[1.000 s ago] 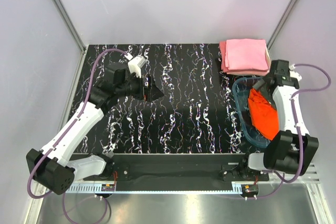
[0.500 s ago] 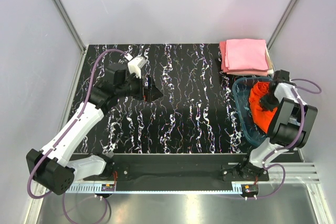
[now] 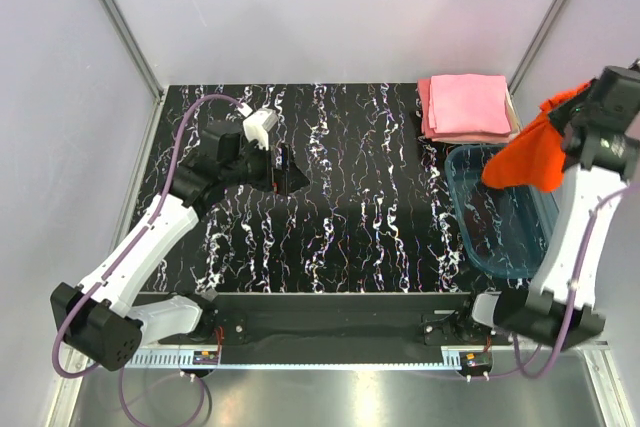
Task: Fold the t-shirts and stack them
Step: Grab the tshirt from the pile, then move the tshirt to the center of the board
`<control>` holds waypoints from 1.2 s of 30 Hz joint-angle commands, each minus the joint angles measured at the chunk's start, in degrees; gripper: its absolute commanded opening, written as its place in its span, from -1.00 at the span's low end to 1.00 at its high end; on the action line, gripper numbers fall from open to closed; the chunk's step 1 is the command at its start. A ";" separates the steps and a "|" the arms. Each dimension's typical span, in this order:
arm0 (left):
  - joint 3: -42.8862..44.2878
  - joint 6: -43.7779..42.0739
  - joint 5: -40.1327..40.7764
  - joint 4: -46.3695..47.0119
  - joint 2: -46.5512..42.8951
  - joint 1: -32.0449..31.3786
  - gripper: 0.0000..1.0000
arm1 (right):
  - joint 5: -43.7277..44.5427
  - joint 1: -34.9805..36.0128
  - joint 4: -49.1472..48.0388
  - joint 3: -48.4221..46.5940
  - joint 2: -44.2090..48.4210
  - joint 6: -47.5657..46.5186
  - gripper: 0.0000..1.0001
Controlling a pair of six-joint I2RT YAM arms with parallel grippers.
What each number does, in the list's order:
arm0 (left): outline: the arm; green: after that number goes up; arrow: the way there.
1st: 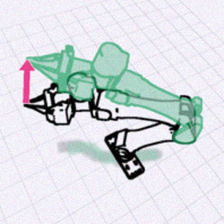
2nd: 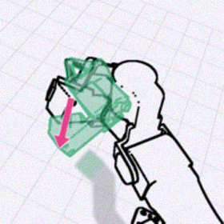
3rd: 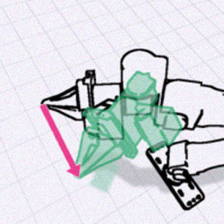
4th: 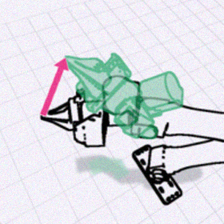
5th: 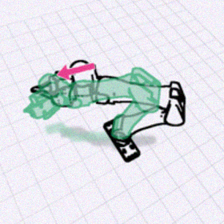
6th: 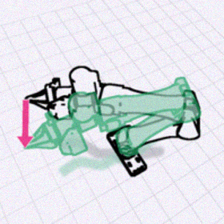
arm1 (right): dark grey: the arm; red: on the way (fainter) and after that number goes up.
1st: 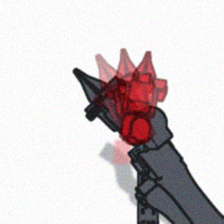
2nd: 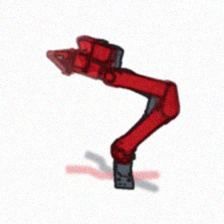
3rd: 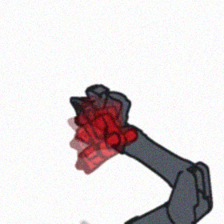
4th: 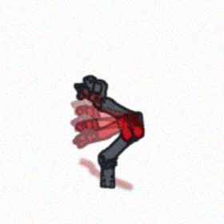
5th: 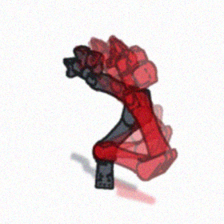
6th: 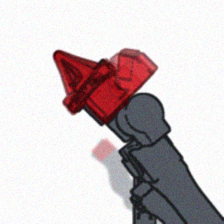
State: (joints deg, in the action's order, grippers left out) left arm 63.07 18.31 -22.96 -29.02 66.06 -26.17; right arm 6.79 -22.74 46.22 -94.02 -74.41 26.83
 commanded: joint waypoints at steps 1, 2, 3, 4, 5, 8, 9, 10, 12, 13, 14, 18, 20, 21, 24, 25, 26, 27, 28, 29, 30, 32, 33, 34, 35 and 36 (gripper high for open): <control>1.62 1.73 3.44 0.89 -1.10 0.86 0.98 | -30.05 0.15 -6.30 -4.85 4.45 2.78 -1.00; 1.53 3.21 4.06 0.98 -1.55 1.12 0.98 | -37.04 0.15 -10.66 -5.47 3.49 4.09 -1.00; 1.53 3.66 4.33 0.98 -2.16 1.99 0.98 | -44.16 0.24 -14.36 -4.52 2.79 9.15 -1.00; 1.44 4.19 4.15 0.98 -3.21 2.35 0.98 | -50.58 0.76 -17.97 -3.99 1.74 12.34 -1.00; 1.27 4.63 3.98 0.89 -3.74 2.70 0.98 | -56.82 3.12 -19.66 -4.33 -0.71 14.28 -1.00; 0.48 4.55 3.27 0.80 -5.85 3.67 0.98 | -56.64 9.27 -19.41 -4.86 -2.75 15.62 -1.00; 0.13 4.63 3.19 0.72 -6.55 3.93 0.98 | -55.75 13.73 -19.67 -4.16 -2.93 16.23 -1.00; -0.66 4.63 3.27 0.71 -7.78 4.11 0.98 | -55.13 15.78 -20.28 -3.55 -3.19 16.32 -0.99; -1.80 5.25 4.41 0.45 -9.19 4.55 0.97 | -54.34 21.30 -22.92 -1.71 -5.03 17.72 -0.93; -2.85 5.68 5.81 0.36 -10.59 4.73 0.97 | -52.77 22.38 -23.01 -1.00 -5.91 17.73 -0.53; -3.39 6.04 6.34 0.28 -11.21 4.90 0.95 | -52.14 25.00 -23.19 -0.12 -8.01 17.56 -0.20; -5.50 6.04 7.58 -0.25 -12.54 5.25 0.94 | -48.99 27.84 -20.48 7.42 -11.89 15.45 0.21; -6.38 5.69 5.92 -0.60 -11.49 5.26 0.92 | -38.55 27.84 -15.12 9.54 -11.11 13.87 0.22; -6.64 5.60 4.87 -0.60 -10.70 5.26 0.91 | -35.12 27.84 -13.89 12.16 -10.58 13.34 0.22; -7.08 6.48 -1.54 -0.96 -4.13 4.99 0.81 | -29.73 28.10 -13.43 19.62 -9.26 12.90 0.13; -7.08 7.96 -1.73 -0.96 -2.62 4.82 0.79 | -28.25 28.36 -13.43 21.49 -9.43 12.29 0.11; -6.91 8.50 -1.39 -0.78 -1.30 4.29 0.77 | -27.27 29.06 -13.43 23.16 -9.87 11.93 0.07; -6.73 8.76 -0.60 -0.61 0.10 2.64 0.75 | -26.13 29.59 -13.43 26.05 -10.22 11.06 0.02; -6.21 9.29 1.58 -0.34 2.64 1.66 0.74 | -24.21 29.95 -13.61 27.38 -10.49 10.62 -0.02; -5.85 9.64 2.56 -0.25 3.89 -0.09 0.73 | -23.06 30.38 -13.61 29.14 -11.10 10.35 -0.04; -5.50 9.91 4.31 -0.17 6.25 -0.89 0.70 | -21.57 31.69 -13.44 29.85 -11.28 9.91 -0.10; -5.23 10.87 7.21 0.19 8.81 -2.21 0.68 | -17.08 33.45 -13.52 31.17 -11.89 9.73 -0.15; -5.24 11.22 8.10 0.53 9.26 -2.21 0.66 | -15.76 33.99 -13.52 31.26 -12.16 9.82 -0.15; -6.11 11.84 9.24 0.97 9.61 -2.21 0.65 | -13.92 34.60 -13.52 31.52 -12.42 10.00 -0.16; -6.64 12.02 10.55 1.24 9.96 -2.21 0.65 | -12.86 35.22 -13.52 31.79 -13.47 10.52 -0.16; -7.34 12.45 13.00 1.42 10.40 -2.21 0.64 | -12.07 35.74 -13.61 31.88 -14.00 11.66 -0.14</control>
State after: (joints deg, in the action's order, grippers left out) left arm 56.34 28.67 -16.75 -30.24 76.66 -28.58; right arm -12.51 11.40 33.91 -62.13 -87.44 38.35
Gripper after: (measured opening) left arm 0.826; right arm 0.425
